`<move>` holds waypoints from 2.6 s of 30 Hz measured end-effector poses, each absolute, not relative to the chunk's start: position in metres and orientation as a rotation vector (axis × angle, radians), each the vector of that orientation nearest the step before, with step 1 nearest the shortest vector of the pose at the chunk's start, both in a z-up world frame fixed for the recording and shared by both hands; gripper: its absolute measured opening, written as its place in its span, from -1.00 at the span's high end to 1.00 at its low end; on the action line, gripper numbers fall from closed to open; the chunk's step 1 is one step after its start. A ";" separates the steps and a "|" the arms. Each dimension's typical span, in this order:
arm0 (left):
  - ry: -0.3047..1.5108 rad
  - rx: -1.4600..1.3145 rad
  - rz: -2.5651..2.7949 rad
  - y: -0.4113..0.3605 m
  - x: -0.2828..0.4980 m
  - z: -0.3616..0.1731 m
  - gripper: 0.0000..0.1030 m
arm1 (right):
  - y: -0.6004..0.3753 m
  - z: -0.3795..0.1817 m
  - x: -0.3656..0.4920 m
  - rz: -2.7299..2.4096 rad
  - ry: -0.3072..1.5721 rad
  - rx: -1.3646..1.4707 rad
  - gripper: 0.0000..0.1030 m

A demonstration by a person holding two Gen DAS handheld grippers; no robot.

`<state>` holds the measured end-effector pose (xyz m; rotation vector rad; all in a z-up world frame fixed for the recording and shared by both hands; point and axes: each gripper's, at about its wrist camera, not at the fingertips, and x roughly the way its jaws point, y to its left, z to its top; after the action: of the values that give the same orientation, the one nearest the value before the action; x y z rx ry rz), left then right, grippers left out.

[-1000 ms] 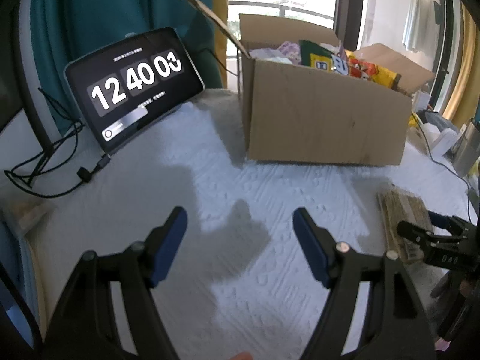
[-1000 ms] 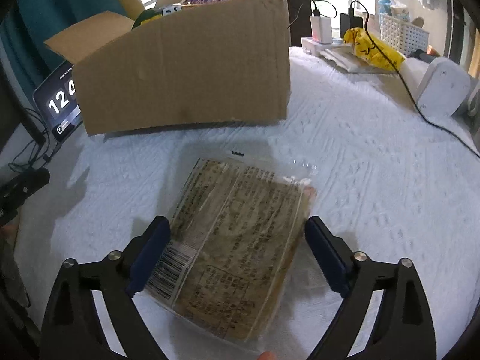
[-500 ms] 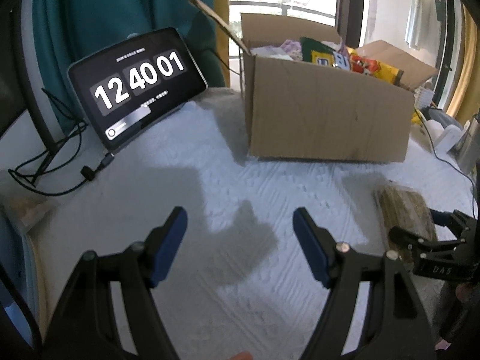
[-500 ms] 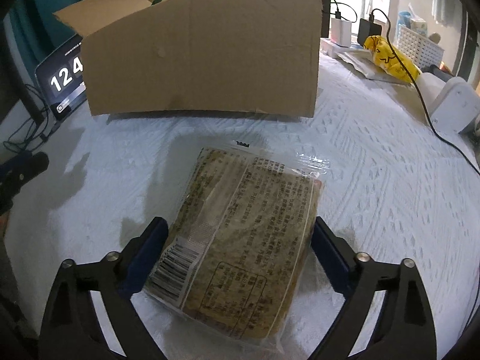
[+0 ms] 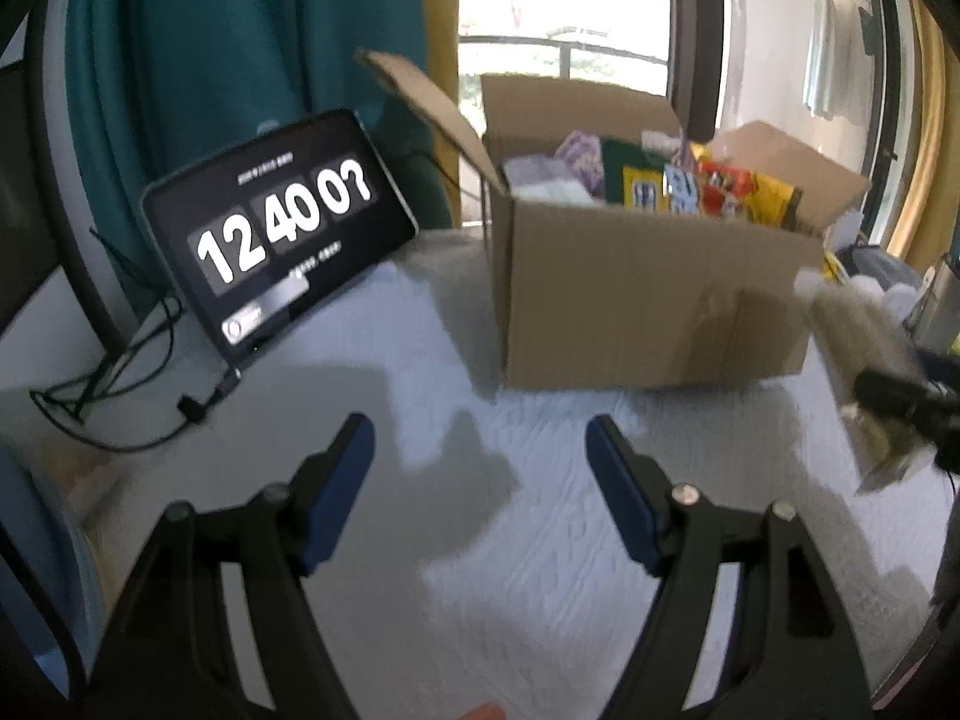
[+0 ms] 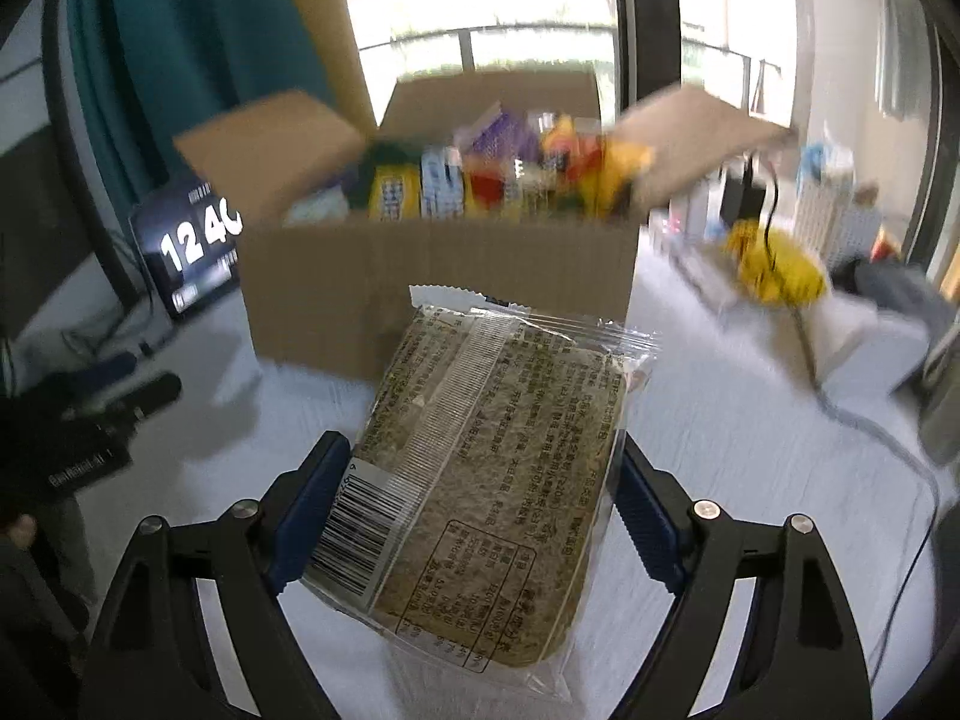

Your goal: Organize snacks

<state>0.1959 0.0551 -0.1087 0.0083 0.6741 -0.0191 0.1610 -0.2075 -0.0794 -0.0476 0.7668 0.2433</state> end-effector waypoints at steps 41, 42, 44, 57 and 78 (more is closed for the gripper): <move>0.475 0.034 0.081 0.094 0.306 -0.013 -0.44 | -0.127 0.011 0.381 0.410 0.510 -0.130 -0.74; 0.477 0.032 0.080 0.094 0.307 -0.013 -0.44 | -0.125 0.009 0.383 0.404 0.522 -0.139 -0.74; 0.479 0.027 0.076 0.093 0.306 -0.014 -0.44 | -0.125 0.007 0.382 0.397 0.524 -0.128 -0.75; 0.453 -0.005 0.031 0.076 0.274 -0.008 -0.44 | -0.149 0.007 0.333 0.344 0.550 -0.124 -0.77; 0.424 -0.062 -0.070 0.040 0.190 -0.009 -0.88 | -0.185 0.014 0.217 0.285 0.543 -0.125 -0.77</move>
<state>0.1901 0.0403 -0.0088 -0.0618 0.4240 -0.0699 0.2175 -0.1851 0.0139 -0.1246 0.5433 0.2851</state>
